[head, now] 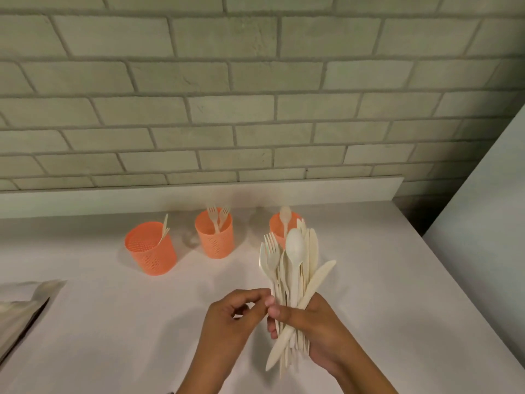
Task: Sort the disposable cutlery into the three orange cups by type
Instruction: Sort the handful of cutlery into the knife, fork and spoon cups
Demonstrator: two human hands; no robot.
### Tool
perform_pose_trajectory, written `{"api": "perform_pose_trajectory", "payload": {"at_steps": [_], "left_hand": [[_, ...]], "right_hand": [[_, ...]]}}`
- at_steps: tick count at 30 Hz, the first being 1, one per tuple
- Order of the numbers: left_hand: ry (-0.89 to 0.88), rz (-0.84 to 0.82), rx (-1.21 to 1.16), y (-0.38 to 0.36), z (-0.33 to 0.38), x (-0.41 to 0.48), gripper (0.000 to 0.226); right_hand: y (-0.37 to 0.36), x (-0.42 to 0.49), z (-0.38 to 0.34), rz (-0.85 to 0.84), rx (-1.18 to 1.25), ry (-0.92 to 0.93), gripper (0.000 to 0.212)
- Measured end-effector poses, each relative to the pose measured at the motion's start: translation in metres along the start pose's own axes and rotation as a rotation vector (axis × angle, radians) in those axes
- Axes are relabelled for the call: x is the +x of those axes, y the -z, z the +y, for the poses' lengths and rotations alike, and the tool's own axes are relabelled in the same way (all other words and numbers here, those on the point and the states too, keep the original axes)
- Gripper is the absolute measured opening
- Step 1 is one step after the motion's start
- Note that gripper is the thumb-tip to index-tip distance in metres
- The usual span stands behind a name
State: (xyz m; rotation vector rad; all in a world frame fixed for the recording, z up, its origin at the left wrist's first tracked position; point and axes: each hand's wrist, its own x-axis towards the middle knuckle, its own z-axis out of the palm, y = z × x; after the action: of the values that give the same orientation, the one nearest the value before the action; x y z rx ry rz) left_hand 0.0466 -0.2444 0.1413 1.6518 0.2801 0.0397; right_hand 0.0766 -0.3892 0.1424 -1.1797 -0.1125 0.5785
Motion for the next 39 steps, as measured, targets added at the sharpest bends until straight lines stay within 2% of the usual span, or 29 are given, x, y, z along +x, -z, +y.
{"api": "perform_pose_trajectory", "payload": {"at_steps": [4, 7, 12, 17, 20, 23, 27, 30, 35, 39], "left_hand": [[-0.008, 0.051, 0.032, 0.009, 0.005, -0.006, 0.015], [0.027, 0.002, 0.035, 0.015, 0.006, -0.007, 0.015], [0.028, -0.082, 0.111, 0.022, 0.011, -0.004, 0.013], [0.03, -0.137, 0.044, 0.025, 0.019, -0.005, 0.016], [0.034, -0.071, 0.019, 0.026, 0.018, -0.003, 0.01], [0.035, -0.006, -0.049, 0.026, 0.018, 0.001, 0.014], [0.021, 0.039, -0.177, 0.029, 0.022, 0.013, 0.017], [-0.062, 0.129, -0.207, 0.038, 0.03, 0.038, 0.021], [-0.291, 0.338, 0.023, 0.066, 0.047, 0.119, 0.017], [-0.362, 0.43, 0.309, 0.072, 0.026, 0.177, 0.03]], "right_hand": [[-0.012, -0.005, 0.003, -0.04, -0.063, 0.015, 0.026], [-0.018, -0.007, 0.006, -0.022, -0.066, 0.026, 0.035], [-0.025, -0.009, 0.011, 0.01, -0.055, 0.052, 0.035], [-0.027, -0.01, 0.012, 0.036, -0.014, 0.055, 0.035], [-0.028, -0.011, 0.012, 0.073, 0.003, 0.068, 0.029], [-0.025, -0.01, 0.013, 0.184, 0.003, 0.06, 0.022], [-0.018, -0.007, 0.014, 0.287, 0.007, 0.047, 0.025], [-0.013, -0.004, 0.013, 0.331, 0.014, 0.051, 0.011], [-0.005, 0.0, 0.014, 0.373, 0.042, 0.04, 0.011], [-0.001, 0.007, 0.015, 0.387, 0.046, 0.03, 0.006]]}}
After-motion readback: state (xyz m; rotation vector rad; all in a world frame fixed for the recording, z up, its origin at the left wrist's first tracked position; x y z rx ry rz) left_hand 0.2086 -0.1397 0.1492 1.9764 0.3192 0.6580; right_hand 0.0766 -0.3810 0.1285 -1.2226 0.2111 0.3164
